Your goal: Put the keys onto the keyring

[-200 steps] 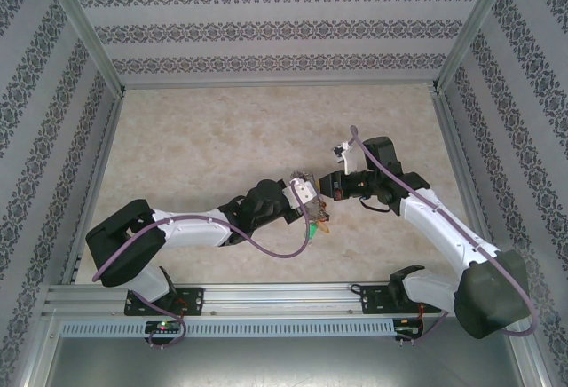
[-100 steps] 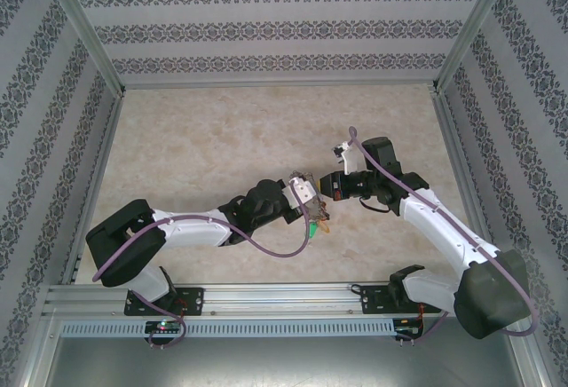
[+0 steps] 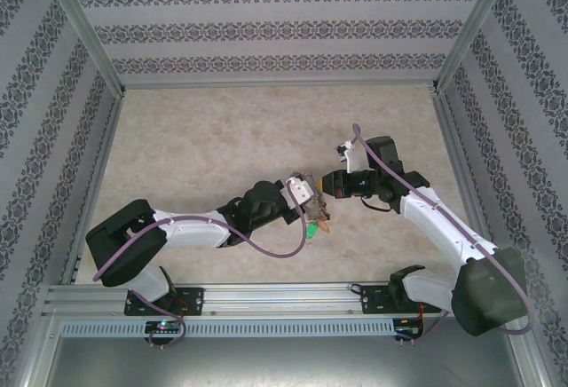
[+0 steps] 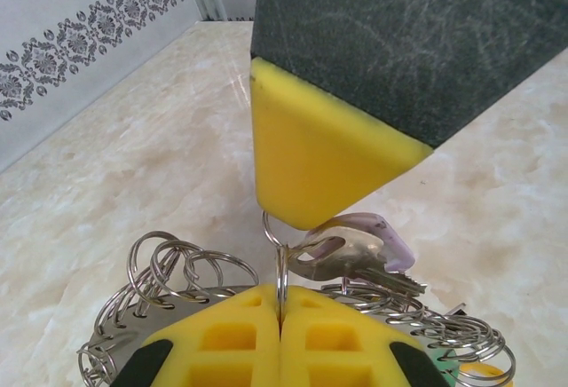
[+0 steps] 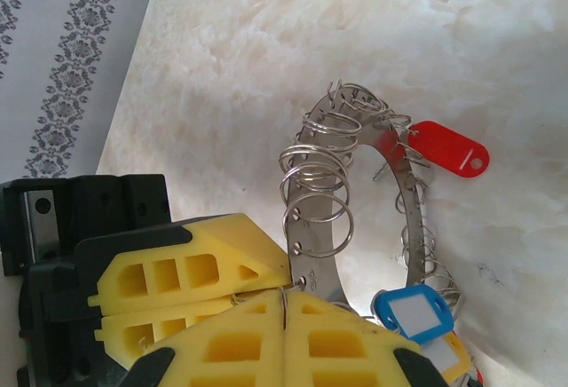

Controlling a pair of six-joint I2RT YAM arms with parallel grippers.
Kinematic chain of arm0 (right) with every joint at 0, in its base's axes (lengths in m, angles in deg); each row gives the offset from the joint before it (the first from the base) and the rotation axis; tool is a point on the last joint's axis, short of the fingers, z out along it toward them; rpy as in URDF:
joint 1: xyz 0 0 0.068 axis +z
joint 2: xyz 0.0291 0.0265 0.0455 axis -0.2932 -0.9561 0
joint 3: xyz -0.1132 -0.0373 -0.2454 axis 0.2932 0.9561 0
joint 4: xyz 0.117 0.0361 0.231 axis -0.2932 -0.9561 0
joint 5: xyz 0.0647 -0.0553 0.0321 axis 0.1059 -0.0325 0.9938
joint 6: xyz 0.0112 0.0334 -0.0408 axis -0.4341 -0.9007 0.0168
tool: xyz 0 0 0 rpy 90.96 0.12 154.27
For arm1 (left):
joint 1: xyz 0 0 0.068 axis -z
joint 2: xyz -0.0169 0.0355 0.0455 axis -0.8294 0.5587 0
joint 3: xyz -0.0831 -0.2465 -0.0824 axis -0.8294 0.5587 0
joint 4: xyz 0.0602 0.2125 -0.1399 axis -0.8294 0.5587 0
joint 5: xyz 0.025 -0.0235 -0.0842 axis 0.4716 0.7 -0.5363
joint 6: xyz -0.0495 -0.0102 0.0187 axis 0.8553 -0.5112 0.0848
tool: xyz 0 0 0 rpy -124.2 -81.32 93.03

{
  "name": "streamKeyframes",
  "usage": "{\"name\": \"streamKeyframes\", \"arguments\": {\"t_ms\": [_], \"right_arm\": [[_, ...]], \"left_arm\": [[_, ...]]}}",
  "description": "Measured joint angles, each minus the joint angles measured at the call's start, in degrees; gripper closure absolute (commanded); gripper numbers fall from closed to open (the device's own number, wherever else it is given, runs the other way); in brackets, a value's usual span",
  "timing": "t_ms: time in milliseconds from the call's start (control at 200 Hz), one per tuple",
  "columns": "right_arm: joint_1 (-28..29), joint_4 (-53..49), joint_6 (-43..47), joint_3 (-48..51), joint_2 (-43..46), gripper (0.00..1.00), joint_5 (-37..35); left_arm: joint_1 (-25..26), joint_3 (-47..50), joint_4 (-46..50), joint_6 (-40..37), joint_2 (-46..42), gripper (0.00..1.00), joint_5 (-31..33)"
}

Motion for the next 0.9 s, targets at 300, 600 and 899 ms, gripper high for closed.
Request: {"name": "streamKeyframes", "arguments": {"t_ms": [300, 600, 899], "right_arm": [[-0.15, 0.83, 0.0, -0.02, -2.56, 1.0, 1.05], [-0.13, 1.01, 0.0, -0.04, -3.41, 1.0, 1.22], [-0.13, 1.01, 0.0, -0.04, -2.95, 1.0, 1.22]], "left_arm": [[-0.44, 0.15, 0.11, -0.07, 0.0, 1.0, -0.83], [-0.59, 0.17, 0.11, -0.07, 0.0, 1.0, -1.27], [-0.59, 0.17, 0.11, -0.09, 0.0, 1.0, -1.22]]}}
